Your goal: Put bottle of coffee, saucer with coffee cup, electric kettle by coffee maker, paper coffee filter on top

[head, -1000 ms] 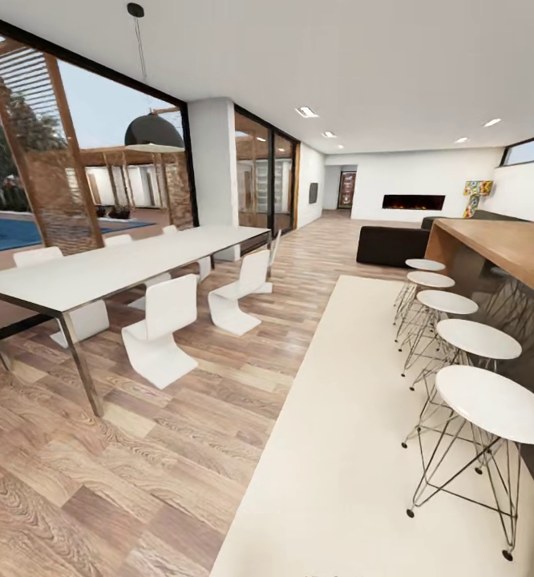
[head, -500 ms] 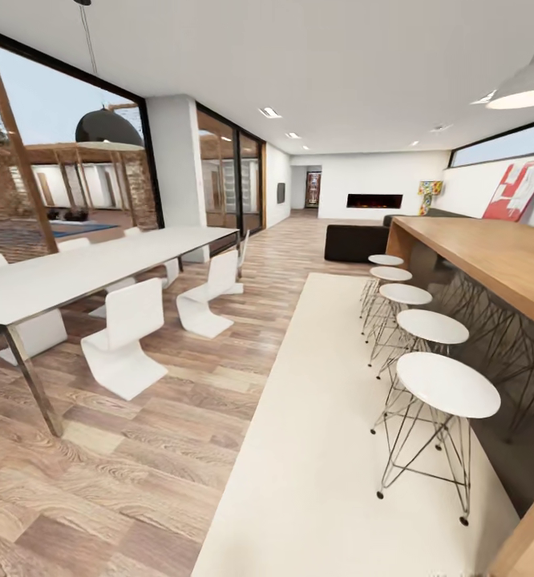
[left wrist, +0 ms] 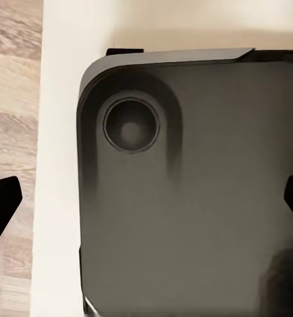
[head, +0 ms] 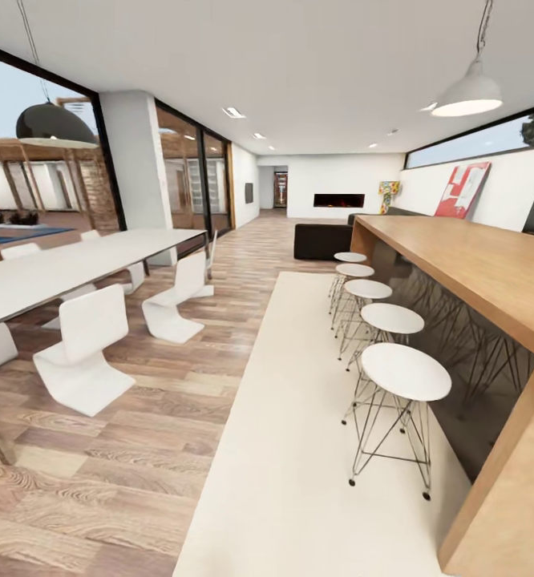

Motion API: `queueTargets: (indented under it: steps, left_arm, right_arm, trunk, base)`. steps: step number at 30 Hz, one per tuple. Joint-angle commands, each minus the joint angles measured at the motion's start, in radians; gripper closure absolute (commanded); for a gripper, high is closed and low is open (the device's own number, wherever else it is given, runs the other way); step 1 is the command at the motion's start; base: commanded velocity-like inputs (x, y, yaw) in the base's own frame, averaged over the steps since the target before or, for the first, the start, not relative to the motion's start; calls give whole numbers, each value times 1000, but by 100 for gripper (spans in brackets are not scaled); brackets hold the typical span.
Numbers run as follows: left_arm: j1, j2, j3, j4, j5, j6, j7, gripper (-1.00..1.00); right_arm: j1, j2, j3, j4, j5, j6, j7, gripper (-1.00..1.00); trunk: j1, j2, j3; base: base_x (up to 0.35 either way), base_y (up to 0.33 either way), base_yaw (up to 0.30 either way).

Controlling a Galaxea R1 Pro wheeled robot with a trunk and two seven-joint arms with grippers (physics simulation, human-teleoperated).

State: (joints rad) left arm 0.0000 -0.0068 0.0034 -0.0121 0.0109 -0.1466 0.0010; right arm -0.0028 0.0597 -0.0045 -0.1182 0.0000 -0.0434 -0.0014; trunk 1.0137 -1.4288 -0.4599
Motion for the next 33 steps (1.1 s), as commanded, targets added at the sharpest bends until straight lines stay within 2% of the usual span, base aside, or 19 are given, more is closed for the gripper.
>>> queueTargets:
  steps: [1, 33]
  left_arm:
    - [0, 0, 1, 0, 1, -3, 1, -100]
    - [0, -1, 0, 1, 1, -4, 8, -100]
  right_arm:
    - [0, 0, -1, 0, 0, -3, 0, -100]
    - [0, -2, 0, 0, 0, -3, 4, -100]
  trunk:
    - [-4, 7, 2]
    - [-127, 231, 100]
  base:
    - [0, 0, -265]
    - [0, 0, -266]
